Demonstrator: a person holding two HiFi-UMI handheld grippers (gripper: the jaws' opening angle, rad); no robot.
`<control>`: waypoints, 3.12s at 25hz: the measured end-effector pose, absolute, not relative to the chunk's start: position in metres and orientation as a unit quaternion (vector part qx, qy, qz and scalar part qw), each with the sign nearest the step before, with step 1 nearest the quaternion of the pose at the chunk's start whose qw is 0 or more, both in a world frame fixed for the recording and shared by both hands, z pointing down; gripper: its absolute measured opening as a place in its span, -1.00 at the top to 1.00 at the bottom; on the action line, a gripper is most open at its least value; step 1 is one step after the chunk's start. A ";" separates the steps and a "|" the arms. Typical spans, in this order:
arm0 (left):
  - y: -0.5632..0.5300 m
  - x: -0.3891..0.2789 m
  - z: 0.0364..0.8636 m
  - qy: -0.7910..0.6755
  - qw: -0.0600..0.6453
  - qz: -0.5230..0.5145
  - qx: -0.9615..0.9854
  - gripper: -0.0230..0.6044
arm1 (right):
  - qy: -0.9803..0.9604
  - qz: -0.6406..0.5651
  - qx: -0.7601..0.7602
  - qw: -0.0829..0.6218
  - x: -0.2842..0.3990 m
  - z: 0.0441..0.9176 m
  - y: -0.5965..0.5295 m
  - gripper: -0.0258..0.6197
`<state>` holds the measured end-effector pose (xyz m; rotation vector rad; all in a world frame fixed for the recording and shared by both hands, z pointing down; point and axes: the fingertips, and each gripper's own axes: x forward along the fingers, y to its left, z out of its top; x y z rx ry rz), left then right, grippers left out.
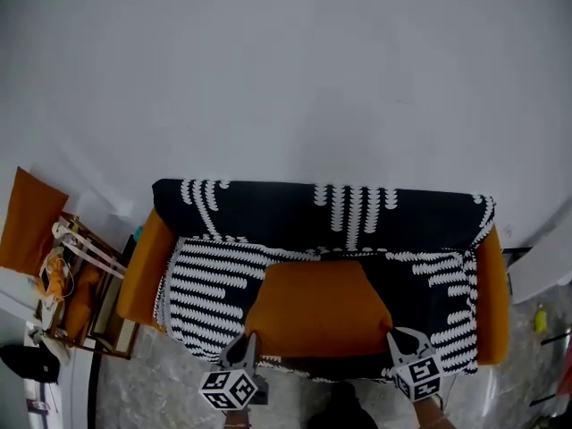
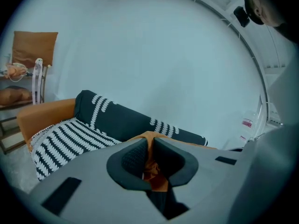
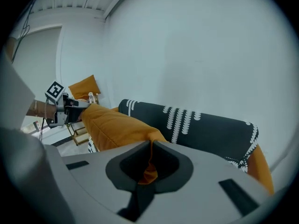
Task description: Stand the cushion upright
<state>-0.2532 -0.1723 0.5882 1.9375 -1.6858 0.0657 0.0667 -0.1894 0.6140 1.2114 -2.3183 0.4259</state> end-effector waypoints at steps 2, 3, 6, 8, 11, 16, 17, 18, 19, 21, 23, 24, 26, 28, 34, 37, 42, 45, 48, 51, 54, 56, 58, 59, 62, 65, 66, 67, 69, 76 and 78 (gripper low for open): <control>-0.185 -0.254 0.580 -0.636 0.278 0.021 0.720 0.76 | -0.852 0.147 0.440 0.242 0.066 0.606 -0.201 0.85; -0.191 -0.255 0.577 -0.639 0.276 0.019 0.718 0.75 | -0.854 0.144 0.438 0.240 0.066 0.603 -0.207 0.85; -0.207 -0.258 0.568 -0.651 0.272 0.013 0.708 0.73 | -0.858 0.138 0.436 0.233 0.065 0.594 -0.223 0.85; -0.217 -0.260 0.562 -0.658 0.272 0.008 0.702 0.72 | -0.860 0.133 0.437 0.229 0.065 0.587 -0.234 0.84; -0.235 -0.265 0.552 -0.664 0.269 0.004 0.698 0.72 | -0.860 0.124 0.442 0.224 0.062 0.577 -0.253 0.84; -0.264 -0.272 0.539 -0.664 0.261 -0.013 0.701 0.69 | -0.860 0.103 0.452 0.216 0.057 0.563 -0.284 0.83; -0.270 -0.273 0.537 -0.663 0.260 -0.016 0.702 0.69 | -0.860 0.099 0.453 0.214 0.056 0.560 -0.290 0.83; -0.276 -0.274 0.535 -0.661 0.259 -0.019 0.704 0.68 | -0.860 0.095 0.455 0.212 0.055 0.557 -0.297 0.83; -0.282 -0.275 0.532 -0.660 0.258 -0.021 0.706 0.68 | -0.859 0.093 0.457 0.209 0.054 0.554 -0.303 0.83; -0.295 -0.277 0.527 -0.654 0.257 -0.025 0.711 0.67 | -0.858 0.091 0.462 0.203 0.052 0.549 -0.315 0.84; -0.310 -0.279 0.522 -0.648 0.256 -0.025 0.717 0.66 | -0.856 0.086 0.470 0.197 0.052 0.543 -0.329 0.84; -0.316 -0.280 0.520 -0.645 0.256 -0.025 0.720 0.65 | -0.854 0.083 0.474 0.196 0.051 0.540 -0.335 0.84; -0.330 -0.284 0.515 -0.640 0.256 -0.024 0.724 0.64 | -0.851 0.080 0.482 0.192 0.048 0.534 -0.349 0.84; -0.347 -0.286 0.512 -0.635 0.257 -0.025 0.729 0.63 | -0.847 0.079 0.491 0.189 0.046 0.529 -0.365 0.84; -0.389 -0.291 0.503 -0.618 0.258 -0.025 0.743 0.62 | -0.837 0.071 0.510 0.184 0.042 0.516 -0.408 0.84; -0.409 -0.294 0.500 -0.610 0.258 -0.023 0.749 0.61 | -0.834 0.067 0.515 0.186 0.039 0.512 -0.429 0.84; -0.440 -0.299 0.498 -0.599 0.257 -0.017 0.759 0.60 | -0.828 0.070 0.525 0.187 0.034 0.506 -0.463 0.83; -0.462 -0.303 0.496 -0.592 0.254 -0.017 0.765 0.60 | -0.823 0.068 0.531 0.187 0.031 0.504 -0.484 0.83; -0.479 -0.305 0.497 -0.589 0.256 -0.017 0.766 0.60 | -0.819 0.068 0.537 0.189 0.029 0.503 -0.502 0.83; -0.499 -0.308 0.497 -0.589 0.255 -0.016 0.767 0.60 | -0.818 0.067 0.539 0.192 0.027 0.501 -0.523 0.83; -0.516 -0.310 0.497 -0.588 0.254 -0.015 0.768 0.59 | -0.817 0.062 0.539 0.194 0.024 0.499 -0.542 0.82; -0.527 -0.311 0.498 -0.590 0.254 -0.011 0.766 0.59 | -0.818 0.062 0.539 0.192 0.023 0.499 -0.555 0.82; -0.537 -0.311 0.499 -0.591 0.253 -0.007 0.766 0.59 | -0.818 0.062 0.540 0.189 0.023 0.499 -0.566 0.82; -0.543 -0.311 0.500 -0.591 0.252 -0.005 0.767 0.59 | -0.818 0.062 0.540 0.188 0.023 0.499 -0.572 0.82; -0.562 -0.311 0.499 -0.594 0.246 0.000 0.766 0.58 | -0.820 0.064 0.539 0.183 0.023 0.500 -0.591 0.80; -0.583 -0.313 0.499 -0.600 0.241 0.003 0.763 0.57 | -0.822 0.066 0.535 0.183 0.022 0.501 -0.613 0.80; -0.589 -0.313 0.499 -0.602 0.240 0.003 0.762 0.57 | -0.823 0.065 0.534 0.184 0.021 0.501 -0.620 0.80; -0.594 -0.314 0.499 -0.604 0.239 0.003 0.760 0.56 | -0.823 0.064 0.533 0.185 0.021 0.502 -0.626 0.80; -0.604 -0.315 0.500 -0.609 0.237 0.002 0.757 0.56 | -0.825 0.061 0.531 0.186 0.020 0.502 -0.636 0.80; -0.634 -0.318 0.504 -0.621 0.243 -0.011 0.745 0.56 | -0.827 0.058 0.527 0.186 0.020 0.509 -0.669 0.80; -0.645 -0.319 0.506 -0.623 0.244 -0.009 0.743 0.56 | -0.828 0.056 0.525 0.187 0.018 0.511 -0.681 0.79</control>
